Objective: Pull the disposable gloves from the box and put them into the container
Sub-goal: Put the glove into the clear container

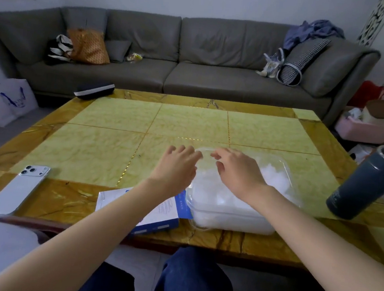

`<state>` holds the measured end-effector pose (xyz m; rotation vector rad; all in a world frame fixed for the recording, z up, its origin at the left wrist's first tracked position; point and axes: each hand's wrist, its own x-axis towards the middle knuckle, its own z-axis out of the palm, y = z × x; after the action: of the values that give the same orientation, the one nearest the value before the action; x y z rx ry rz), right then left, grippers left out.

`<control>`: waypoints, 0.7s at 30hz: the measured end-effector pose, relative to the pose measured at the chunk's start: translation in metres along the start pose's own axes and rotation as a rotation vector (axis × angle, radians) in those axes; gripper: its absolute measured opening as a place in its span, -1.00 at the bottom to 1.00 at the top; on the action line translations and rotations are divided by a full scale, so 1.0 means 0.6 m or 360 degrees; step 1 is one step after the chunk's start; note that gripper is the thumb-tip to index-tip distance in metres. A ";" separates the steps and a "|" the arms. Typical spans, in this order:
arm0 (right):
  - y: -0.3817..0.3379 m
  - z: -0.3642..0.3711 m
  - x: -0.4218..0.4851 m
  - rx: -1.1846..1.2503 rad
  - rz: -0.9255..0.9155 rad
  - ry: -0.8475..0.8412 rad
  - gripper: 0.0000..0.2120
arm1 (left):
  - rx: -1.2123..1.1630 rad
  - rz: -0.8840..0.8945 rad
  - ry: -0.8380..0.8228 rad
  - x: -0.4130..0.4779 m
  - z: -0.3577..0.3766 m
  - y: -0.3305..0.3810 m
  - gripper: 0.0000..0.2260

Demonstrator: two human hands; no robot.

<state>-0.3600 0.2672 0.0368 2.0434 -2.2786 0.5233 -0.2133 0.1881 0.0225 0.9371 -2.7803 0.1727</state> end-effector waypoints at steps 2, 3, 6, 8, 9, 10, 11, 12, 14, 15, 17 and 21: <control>-0.046 0.015 0.003 0.0057 -0.0157 0.0126 -0.69 | -0.0122 -0.0154 0.0015 -0.037 -0.001 -0.038 -0.70; -0.065 0.025 0.005 0.0096 -0.0215 0.0162 -0.68 | -0.0145 -0.0232 -0.0029 -0.054 0.003 -0.056 -0.71; -0.122 0.064 0.012 0.0242 -0.0341 0.0111 -0.67 | -0.0155 -0.0481 -0.0278 -0.109 0.026 -0.104 -0.71; -0.157 0.098 0.014 0.0309 -0.0416 -0.0046 -0.66 | -0.0187 -0.0620 -0.0471 -0.142 0.043 -0.126 -0.67; -0.173 0.117 0.015 0.0315 -0.0446 -0.0148 -0.66 | -0.0202 -0.0664 -0.0567 -0.157 0.051 -0.135 -0.65; -0.188 0.135 0.015 0.0305 -0.0462 -0.0247 -0.67 | -0.0226 -0.0697 -0.0654 -0.172 0.058 -0.143 -0.62; -0.202 0.154 0.015 0.0293 -0.0457 -0.0328 -0.67 | -0.0265 -0.0724 -0.0726 -0.186 0.065 -0.149 -0.59; -0.208 0.171 0.014 0.0284 -0.0427 -0.0384 -0.68 | -0.0312 -0.0731 -0.0765 -0.195 0.071 -0.150 -0.56; -0.217 0.204 0.012 0.0260 -0.0354 -0.0472 -0.69 | -0.0386 -0.0728 -0.0774 -0.211 0.082 -0.154 -0.49; -0.216 0.216 0.011 0.0230 -0.0319 -0.0497 -0.69 | -0.0390 -0.0713 -0.0762 -0.214 0.085 -0.154 -0.47; -0.213 0.237 0.009 0.0160 -0.0260 -0.0493 -0.74 | -0.0363 -0.0686 -0.0751 -0.216 0.088 -0.153 -0.44; -0.213 0.255 0.011 0.0033 -0.0238 -0.0426 -0.85 | -0.0338 -0.0666 -0.0728 -0.218 0.092 -0.155 -0.44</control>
<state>-0.2071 0.2096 -0.0776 2.3997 -2.2327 0.2801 -0.0632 0.1818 -0.0566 1.6337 -2.8129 -0.4434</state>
